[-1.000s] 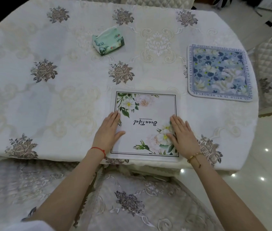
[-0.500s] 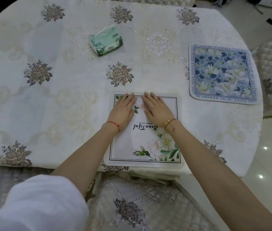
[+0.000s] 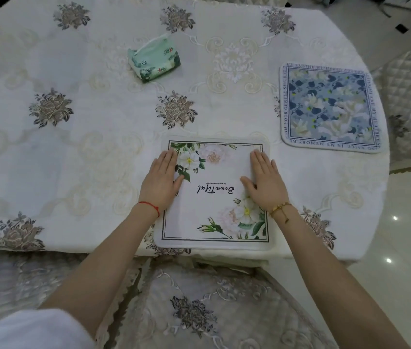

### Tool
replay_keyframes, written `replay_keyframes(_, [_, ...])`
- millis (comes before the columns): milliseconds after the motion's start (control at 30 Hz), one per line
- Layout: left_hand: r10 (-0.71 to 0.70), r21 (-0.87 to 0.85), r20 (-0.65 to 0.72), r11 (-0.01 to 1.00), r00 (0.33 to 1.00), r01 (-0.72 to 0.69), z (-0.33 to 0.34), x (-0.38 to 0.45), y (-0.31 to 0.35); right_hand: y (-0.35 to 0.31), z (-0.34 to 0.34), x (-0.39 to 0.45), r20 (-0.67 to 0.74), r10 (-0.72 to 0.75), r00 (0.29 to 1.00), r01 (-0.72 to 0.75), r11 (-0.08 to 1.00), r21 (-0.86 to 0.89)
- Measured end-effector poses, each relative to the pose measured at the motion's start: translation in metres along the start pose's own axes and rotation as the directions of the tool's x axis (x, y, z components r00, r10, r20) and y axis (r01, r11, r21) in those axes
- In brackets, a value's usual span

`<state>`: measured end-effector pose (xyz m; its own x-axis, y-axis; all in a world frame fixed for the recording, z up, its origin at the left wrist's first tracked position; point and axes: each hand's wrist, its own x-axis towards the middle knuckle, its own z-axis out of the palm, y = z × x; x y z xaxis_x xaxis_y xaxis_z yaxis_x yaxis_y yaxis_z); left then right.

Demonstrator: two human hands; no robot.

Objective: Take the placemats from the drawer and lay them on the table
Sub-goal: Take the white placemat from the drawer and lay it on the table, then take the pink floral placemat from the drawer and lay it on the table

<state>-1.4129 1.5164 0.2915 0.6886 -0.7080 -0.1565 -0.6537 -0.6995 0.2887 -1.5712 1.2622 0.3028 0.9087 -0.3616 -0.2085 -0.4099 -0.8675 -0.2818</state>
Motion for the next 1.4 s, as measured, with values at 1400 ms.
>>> replay_keyframes(1400, [0.346,-0.214,-0.052,0.912,0.937,-0.349,0.019,-0.253,0.415,0.225,-0.062,-0.567,-0.388,0.546,0.742,-0.43,0.832,0.349])
